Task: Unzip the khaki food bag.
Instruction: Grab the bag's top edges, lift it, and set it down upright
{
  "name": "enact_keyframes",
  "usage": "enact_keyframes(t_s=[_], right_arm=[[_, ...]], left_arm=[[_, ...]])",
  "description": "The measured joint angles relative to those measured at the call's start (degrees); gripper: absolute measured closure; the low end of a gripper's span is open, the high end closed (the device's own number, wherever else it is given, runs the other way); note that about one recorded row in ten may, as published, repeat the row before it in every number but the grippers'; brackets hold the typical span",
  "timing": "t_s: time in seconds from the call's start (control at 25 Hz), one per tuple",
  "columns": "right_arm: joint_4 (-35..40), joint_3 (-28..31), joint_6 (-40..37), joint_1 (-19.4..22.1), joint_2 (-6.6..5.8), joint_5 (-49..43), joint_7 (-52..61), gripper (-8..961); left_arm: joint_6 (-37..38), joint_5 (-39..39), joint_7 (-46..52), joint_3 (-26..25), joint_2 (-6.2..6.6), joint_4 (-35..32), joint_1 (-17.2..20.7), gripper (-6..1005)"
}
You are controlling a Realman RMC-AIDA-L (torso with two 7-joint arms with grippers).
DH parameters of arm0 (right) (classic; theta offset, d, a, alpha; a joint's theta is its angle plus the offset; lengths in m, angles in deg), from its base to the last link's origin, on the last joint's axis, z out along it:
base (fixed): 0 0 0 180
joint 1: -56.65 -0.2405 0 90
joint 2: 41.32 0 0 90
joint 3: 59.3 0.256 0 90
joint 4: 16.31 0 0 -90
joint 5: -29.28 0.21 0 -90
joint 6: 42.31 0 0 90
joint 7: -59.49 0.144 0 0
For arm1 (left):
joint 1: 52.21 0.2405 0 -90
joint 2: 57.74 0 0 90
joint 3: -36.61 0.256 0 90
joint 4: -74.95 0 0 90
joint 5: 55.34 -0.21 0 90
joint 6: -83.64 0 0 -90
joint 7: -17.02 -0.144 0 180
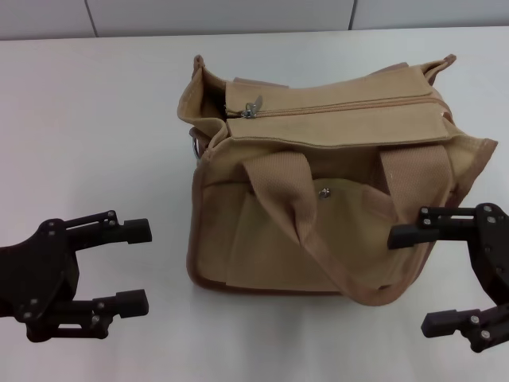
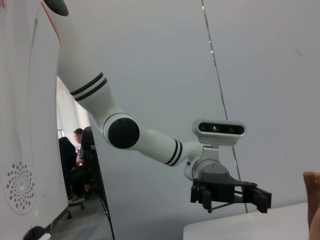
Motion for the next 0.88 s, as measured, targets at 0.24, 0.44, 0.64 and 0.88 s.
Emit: enact_keyframes(t_s=[0.24,0.44,0.64,0.88], right_arm=[[-0.2,-0.3,0.0,-0.7,0.05,0.0,-0.2,113],[-0.2,0.0,0.3,-0.7,0.58,0.0,-0.3,113],[-0.2,0.2,1.7,-0.7,0.78,0.6,-0.3,113],[-0.3,1.8,2.8,-0.8,1.1,0.9,-0.3,113]], left_arm=[[0.0,0.2,0.2,-0.2,0.0,0.0,-0.1,182],[0.0,0.9,0.2,-0.2,0.1,0.0,0.3,190],[-0.8,1.2,-0.3,-2.5,0.04,0.2,0.7,198],[-5.2,0.9,-6.0,-6.3,-1.77,0.5,2.9,207]])
